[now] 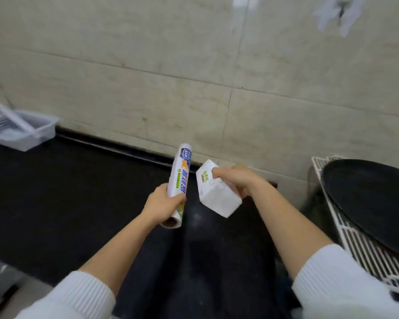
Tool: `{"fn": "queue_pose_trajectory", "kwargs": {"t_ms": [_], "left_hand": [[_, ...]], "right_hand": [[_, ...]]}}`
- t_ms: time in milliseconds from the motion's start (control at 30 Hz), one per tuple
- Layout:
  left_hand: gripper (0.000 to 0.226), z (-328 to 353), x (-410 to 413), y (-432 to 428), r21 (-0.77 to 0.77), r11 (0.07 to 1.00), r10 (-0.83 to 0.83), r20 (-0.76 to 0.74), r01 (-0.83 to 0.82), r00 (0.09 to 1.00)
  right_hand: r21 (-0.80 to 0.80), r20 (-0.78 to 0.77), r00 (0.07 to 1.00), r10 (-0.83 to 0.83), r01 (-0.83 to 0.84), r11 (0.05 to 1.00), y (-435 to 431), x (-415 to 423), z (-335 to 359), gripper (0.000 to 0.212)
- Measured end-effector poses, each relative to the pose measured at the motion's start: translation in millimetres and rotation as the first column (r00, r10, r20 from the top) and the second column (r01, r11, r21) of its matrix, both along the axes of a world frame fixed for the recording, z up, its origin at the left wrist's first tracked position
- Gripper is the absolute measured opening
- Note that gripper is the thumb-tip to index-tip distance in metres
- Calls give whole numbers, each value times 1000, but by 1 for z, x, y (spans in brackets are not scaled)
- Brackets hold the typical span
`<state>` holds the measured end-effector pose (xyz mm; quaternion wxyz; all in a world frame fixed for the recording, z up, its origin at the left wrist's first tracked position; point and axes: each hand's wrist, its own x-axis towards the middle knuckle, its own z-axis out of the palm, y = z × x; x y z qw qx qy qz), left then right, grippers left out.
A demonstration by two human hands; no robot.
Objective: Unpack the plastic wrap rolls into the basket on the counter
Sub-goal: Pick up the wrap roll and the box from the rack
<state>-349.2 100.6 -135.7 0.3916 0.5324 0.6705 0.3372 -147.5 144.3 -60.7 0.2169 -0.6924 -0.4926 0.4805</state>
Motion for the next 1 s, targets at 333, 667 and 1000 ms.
{"fn": "queue_pose_trajectory", "kwargs": {"t_ms": [333,667,1000], "left_hand": [[68,-142,-146,-49,-163,975,117,-204,-151,972],[72,-159,-138,-57,-171,978,53,-342,-118,938],[54,-39,-44,36,97,995,34,-426,8,904]], "right_hand": [[-20,461,877,132,-138,990,-24,-180,-163,95],[-45,489,855,174,-175,984,-38,-193,-197,97],[316,250,966,-71,-12,949,-1,-59,-93,75]]}}
